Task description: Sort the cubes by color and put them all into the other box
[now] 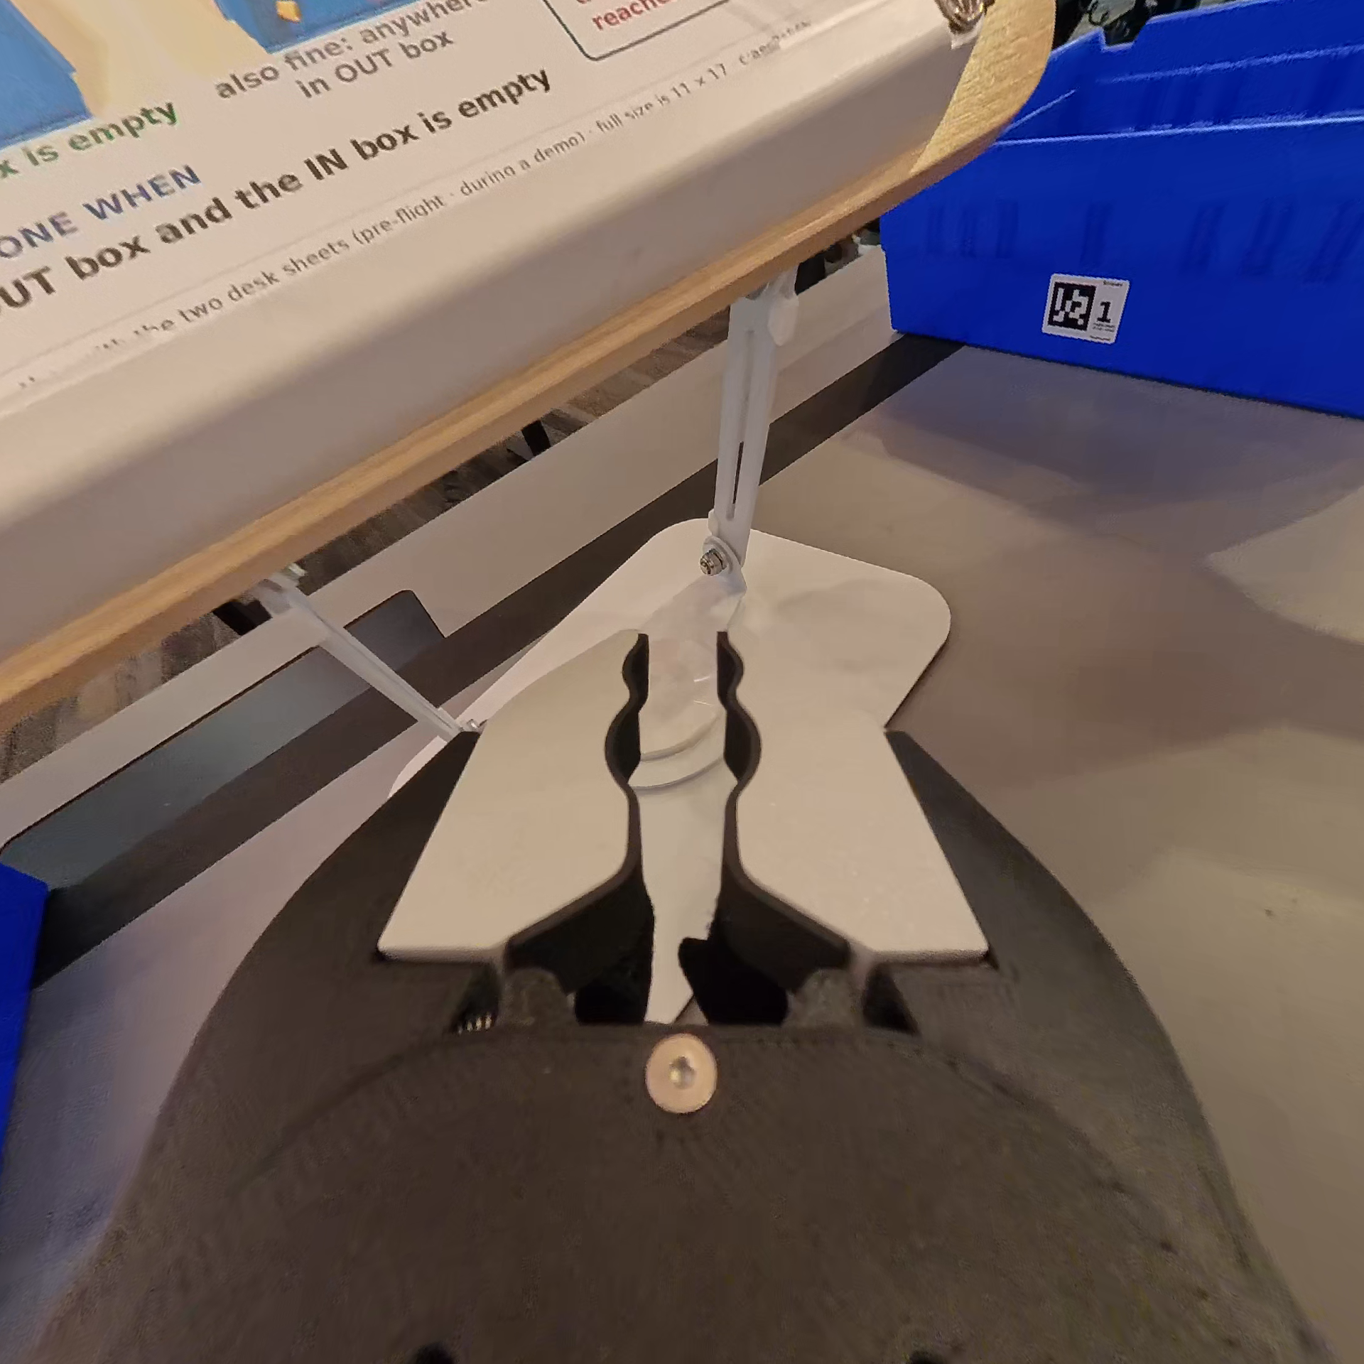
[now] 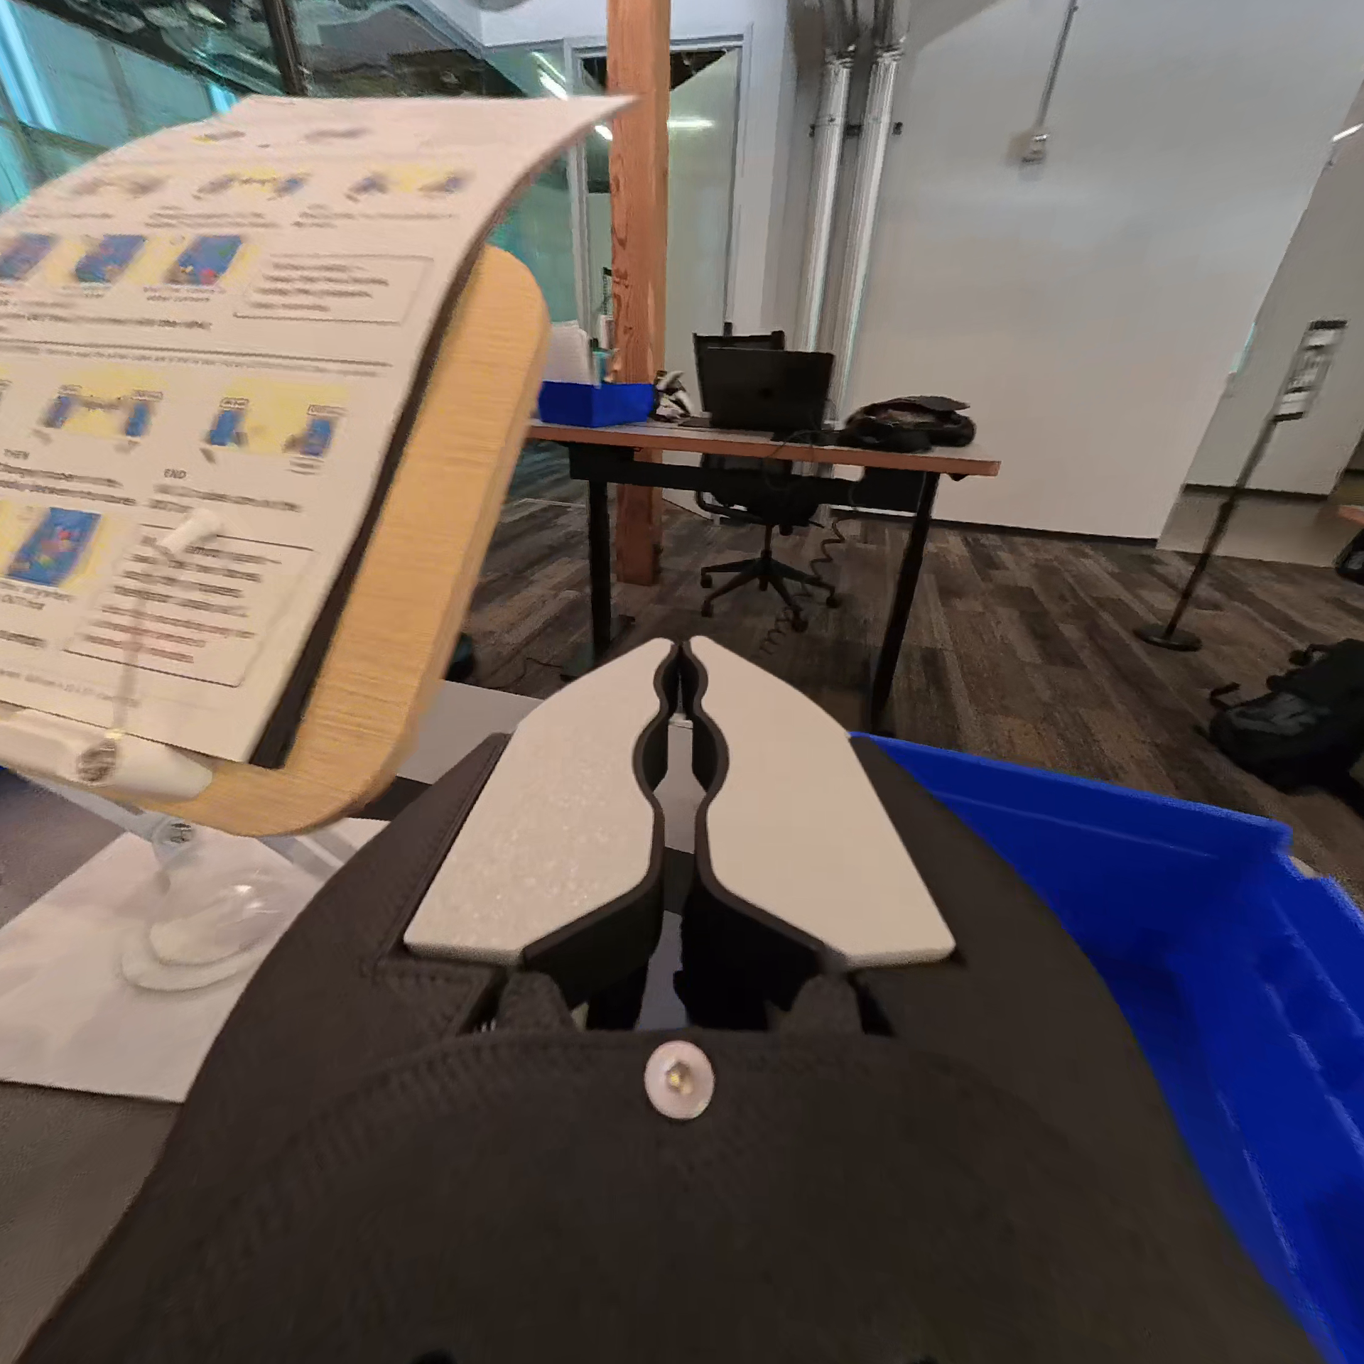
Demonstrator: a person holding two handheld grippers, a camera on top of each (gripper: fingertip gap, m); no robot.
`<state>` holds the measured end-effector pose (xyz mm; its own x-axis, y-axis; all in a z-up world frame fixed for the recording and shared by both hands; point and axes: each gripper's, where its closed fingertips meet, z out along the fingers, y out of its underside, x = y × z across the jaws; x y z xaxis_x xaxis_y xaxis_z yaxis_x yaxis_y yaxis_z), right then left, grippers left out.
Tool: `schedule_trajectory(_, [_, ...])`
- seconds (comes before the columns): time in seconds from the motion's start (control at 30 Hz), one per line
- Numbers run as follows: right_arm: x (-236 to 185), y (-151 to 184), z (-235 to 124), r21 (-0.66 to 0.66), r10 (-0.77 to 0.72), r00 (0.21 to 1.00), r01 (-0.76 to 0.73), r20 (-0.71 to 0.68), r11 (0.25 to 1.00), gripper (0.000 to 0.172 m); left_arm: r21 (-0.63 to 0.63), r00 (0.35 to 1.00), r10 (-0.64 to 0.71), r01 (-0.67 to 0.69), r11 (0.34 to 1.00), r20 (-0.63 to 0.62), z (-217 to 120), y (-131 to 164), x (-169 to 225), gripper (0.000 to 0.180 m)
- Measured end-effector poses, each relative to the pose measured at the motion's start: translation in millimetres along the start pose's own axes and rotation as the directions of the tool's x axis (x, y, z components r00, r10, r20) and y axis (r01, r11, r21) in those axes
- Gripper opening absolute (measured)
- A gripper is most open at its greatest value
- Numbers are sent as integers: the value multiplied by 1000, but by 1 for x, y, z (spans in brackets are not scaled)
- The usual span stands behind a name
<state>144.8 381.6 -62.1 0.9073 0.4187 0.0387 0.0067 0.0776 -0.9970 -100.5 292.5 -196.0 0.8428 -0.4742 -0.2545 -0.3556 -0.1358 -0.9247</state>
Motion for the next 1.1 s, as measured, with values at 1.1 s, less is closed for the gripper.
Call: schedule_trajectory(1.1, [-243, 58, 0, -119, -687, 655, 746, 315, 656, 0, 643, 657, 714, -660, 389, 242, -174, -180, 194, 50])
